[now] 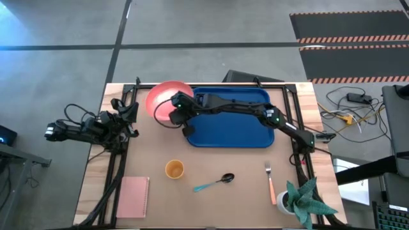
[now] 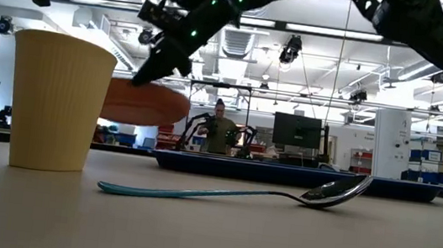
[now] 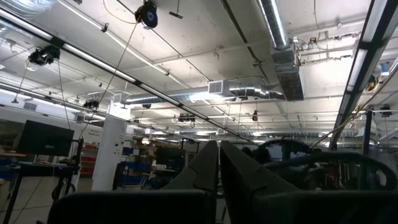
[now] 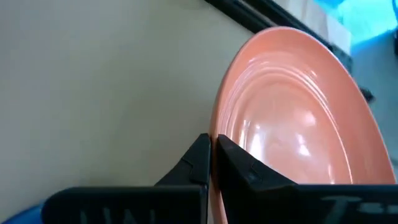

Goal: Pick and place plate/cup/fork/spoon on tray
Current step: Put the orange plate on the left of the blue serving tray

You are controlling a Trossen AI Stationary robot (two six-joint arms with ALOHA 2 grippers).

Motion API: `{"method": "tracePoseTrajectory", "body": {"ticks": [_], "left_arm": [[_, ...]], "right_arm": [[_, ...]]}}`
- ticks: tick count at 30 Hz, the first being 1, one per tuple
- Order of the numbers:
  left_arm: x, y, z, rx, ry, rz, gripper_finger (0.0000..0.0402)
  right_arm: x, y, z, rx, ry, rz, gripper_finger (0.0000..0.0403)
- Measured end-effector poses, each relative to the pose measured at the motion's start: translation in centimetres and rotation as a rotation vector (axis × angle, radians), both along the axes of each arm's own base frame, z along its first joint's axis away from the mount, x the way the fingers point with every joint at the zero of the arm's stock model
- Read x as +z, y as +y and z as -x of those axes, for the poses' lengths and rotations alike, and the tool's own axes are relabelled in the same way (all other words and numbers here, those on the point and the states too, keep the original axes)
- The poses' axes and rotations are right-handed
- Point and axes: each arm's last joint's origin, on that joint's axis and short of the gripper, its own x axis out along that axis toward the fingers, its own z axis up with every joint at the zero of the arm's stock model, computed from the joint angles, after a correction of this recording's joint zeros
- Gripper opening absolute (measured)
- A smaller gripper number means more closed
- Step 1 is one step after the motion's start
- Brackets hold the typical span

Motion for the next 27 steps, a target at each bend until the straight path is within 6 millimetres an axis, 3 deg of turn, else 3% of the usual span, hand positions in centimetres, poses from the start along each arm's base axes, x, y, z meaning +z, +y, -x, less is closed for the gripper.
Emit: {"method": "tracePoseTrajectory", "body": {"ticks": [18,23,27], "left_arm": [[0.0,0.0,0.0,0.000,-0.002,0.000,0.0000],[0.0,0.0,0.0,0.000,-0.003,0.001,0.0000],[0.0,0.0,0.0,-0.001,-0.003,0.001,0.0000]], "right_arm": [[8.4,1.2,6.8,-0.243,0.131,-0.034,0.0008],[9.4,1.7,8.2,-0.294,0.167,-0.078,0.0008],[9.0,2.5,8.6,-0.323,0.187,-0.076,0.0008]]}}
